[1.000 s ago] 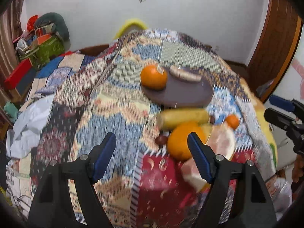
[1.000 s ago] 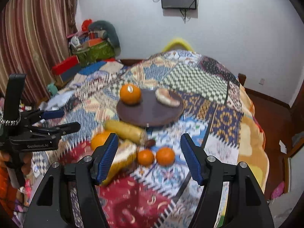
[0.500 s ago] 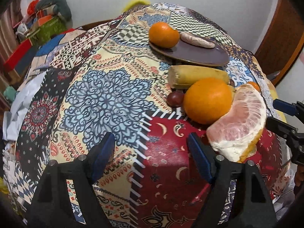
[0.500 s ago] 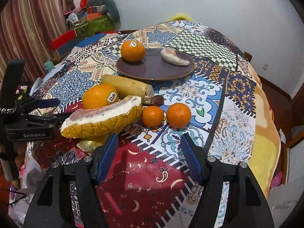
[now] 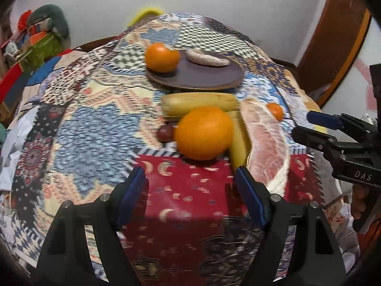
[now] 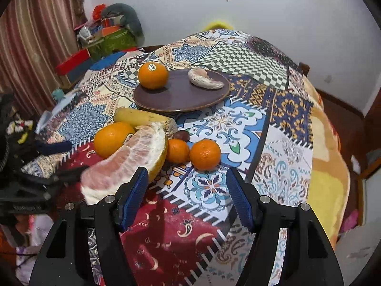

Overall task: Organize fruits
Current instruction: 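Grasp the large pomelo wedge with the right tool, then grasp and lift the yellow cylindrical fruit with the left tool while the right tool holds the pomelo wedge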

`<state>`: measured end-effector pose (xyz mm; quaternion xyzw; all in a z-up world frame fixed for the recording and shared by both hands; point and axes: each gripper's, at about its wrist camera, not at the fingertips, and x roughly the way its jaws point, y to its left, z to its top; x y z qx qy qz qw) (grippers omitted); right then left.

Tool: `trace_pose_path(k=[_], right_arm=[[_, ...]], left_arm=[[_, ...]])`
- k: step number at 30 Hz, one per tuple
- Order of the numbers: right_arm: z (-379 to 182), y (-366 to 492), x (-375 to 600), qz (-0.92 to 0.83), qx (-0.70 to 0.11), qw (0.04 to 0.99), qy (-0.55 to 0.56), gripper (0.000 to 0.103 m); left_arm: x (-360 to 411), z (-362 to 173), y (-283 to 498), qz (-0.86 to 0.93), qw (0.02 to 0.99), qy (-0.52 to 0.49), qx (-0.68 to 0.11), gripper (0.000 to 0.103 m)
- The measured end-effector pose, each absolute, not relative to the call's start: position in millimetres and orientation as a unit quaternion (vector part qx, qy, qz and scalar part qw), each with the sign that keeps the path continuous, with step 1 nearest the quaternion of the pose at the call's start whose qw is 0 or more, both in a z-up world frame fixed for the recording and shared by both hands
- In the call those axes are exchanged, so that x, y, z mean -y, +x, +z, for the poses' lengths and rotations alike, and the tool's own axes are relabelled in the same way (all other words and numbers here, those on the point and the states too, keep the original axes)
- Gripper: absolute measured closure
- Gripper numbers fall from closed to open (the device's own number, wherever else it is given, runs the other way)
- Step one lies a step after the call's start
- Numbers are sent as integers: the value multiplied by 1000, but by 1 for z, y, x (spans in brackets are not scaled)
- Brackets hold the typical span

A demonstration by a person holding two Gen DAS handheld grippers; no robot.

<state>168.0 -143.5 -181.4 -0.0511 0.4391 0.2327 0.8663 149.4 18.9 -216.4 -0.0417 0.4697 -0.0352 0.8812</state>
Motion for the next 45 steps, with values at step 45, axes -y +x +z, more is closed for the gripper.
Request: trace_pose_path(k=[45], right_arm=[[-213, 146, 186, 241, -486, 840, -4, 56]], left_arm=[[40, -227, 169, -70, 876, -19, -477, 33]])
